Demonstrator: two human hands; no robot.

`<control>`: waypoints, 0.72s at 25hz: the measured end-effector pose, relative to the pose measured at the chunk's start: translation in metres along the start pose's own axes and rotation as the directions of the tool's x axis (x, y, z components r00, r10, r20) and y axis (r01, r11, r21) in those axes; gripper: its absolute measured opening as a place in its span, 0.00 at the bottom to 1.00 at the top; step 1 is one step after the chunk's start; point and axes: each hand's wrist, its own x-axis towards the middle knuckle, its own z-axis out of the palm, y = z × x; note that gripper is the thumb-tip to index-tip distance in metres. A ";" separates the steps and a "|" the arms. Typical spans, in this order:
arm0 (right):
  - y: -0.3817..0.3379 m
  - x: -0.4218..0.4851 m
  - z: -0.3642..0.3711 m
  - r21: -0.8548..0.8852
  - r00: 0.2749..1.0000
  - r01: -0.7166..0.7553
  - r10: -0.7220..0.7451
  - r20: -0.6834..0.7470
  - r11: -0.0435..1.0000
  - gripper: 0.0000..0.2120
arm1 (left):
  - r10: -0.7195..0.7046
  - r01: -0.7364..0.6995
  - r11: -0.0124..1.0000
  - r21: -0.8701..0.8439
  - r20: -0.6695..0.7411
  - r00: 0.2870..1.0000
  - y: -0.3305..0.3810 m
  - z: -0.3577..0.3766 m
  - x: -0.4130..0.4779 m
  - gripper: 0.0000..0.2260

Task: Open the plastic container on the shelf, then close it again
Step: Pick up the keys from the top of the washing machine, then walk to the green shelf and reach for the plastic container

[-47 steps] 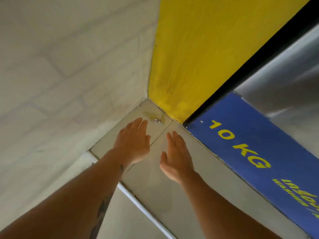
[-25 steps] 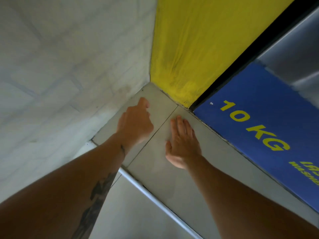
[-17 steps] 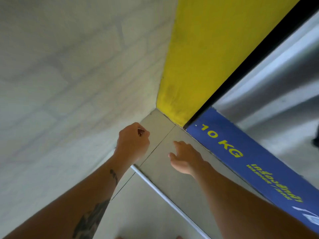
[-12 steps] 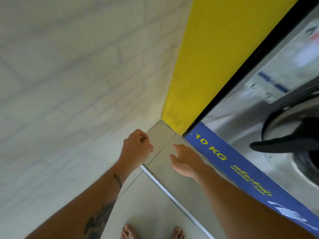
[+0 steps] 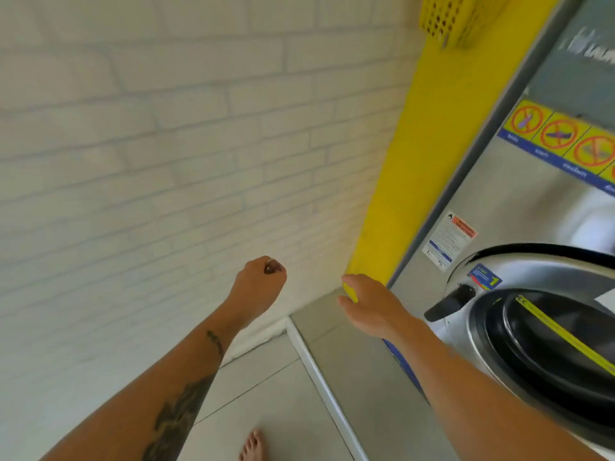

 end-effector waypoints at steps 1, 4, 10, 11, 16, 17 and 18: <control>-0.011 -0.019 -0.005 -0.006 0.999 0.045 -0.045 -0.007 0.999 0.27 | 0.014 -0.014 1.000 -0.003 -0.052 0.999 0.003 -0.013 -0.026 0.11; -0.049 -0.067 -0.016 -0.040 0.987 0.154 -0.155 -0.032 0.987 0.28 | 0.032 -0.036 0.999 -0.022 -0.167 0.985 0.008 -0.048 -0.101 0.13; -0.168 -0.144 -0.008 -0.120 0.907 0.420 -0.418 0.041 0.899 0.29 | -0.003 -0.029 0.996 -0.087 -0.341 0.940 -0.007 -0.138 -0.244 0.06; -0.198 -0.161 0.001 -0.129 0.880 0.476 -0.471 0.063 0.870 0.29 | -0.010 -0.027 0.996 -0.089 -0.385 0.923 -0.018 -0.162 -0.272 0.06; -0.340 -0.243 0.064 -0.120 0.728 0.685 -0.676 0.113 0.718 0.29 | -0.070 0.005 0.993 -0.121 -0.545 0.836 -0.094 -0.272 -0.392 0.07; -0.368 -0.261 0.083 -0.133 0.692 0.722 -0.709 0.135 0.679 0.29 | -0.087 0.018 0.992 -0.125 -0.573 0.815 -0.114 -0.293 -0.417 0.07; -0.396 -0.280 0.102 -0.149 0.654 0.756 -0.741 0.152 0.637 0.29 | -0.102 0.031 0.991 -0.128 -0.599 0.794 -0.134 -0.315 -0.442 0.07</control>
